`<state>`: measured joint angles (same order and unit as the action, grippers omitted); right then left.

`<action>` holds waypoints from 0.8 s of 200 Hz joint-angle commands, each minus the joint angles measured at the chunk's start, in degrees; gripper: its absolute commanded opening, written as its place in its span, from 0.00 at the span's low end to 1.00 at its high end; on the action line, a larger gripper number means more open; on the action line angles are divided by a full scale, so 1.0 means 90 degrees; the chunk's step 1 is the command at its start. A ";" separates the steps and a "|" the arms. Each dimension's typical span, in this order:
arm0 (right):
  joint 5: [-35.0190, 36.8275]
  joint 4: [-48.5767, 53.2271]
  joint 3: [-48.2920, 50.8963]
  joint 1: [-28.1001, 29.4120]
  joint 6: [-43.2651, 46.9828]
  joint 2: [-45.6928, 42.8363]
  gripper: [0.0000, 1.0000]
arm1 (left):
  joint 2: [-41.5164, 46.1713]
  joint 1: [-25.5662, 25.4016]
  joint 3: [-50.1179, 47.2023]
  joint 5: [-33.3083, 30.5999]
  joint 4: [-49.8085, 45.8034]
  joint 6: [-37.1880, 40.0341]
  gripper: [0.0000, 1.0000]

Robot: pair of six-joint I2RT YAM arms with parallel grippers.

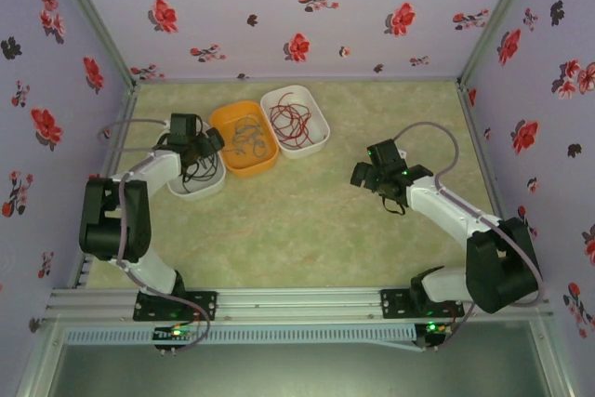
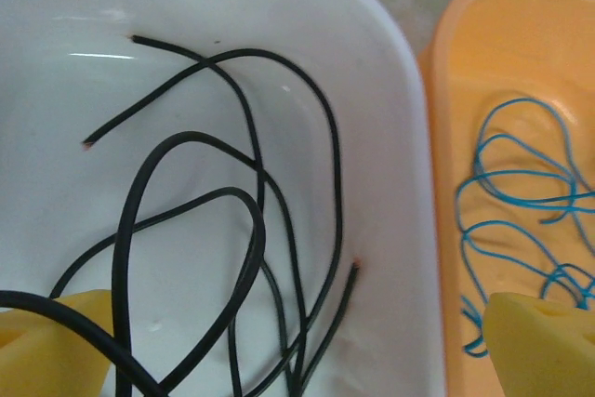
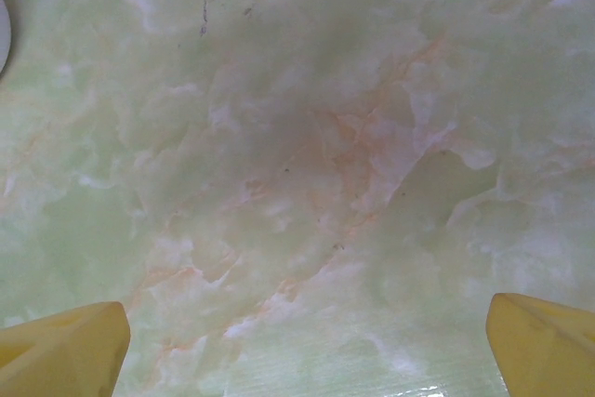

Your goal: Untangle the cables

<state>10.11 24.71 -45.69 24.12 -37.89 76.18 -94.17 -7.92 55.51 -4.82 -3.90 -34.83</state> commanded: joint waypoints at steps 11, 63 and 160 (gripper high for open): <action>0.0010 -0.0020 -0.0158 0.0006 0.0031 -0.0026 0.99 | 0.0013 -0.0022 -0.0156 0.0372 0.0626 -0.0305 1.00; 0.0048 0.0023 -0.0116 0.0016 0.0025 -0.0212 0.99 | 0.0200 0.0078 -0.0274 0.0274 0.0277 -0.0320 1.00; 0.0036 -0.0025 -0.0089 0.0069 0.0040 -0.0310 0.99 | 0.1003 0.0061 -0.0008 -0.0063 -0.1157 -0.0012 1.00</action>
<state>10.11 24.71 -45.69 24.27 -37.89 74.59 -87.07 -7.60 53.43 -3.81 -9.37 -36.69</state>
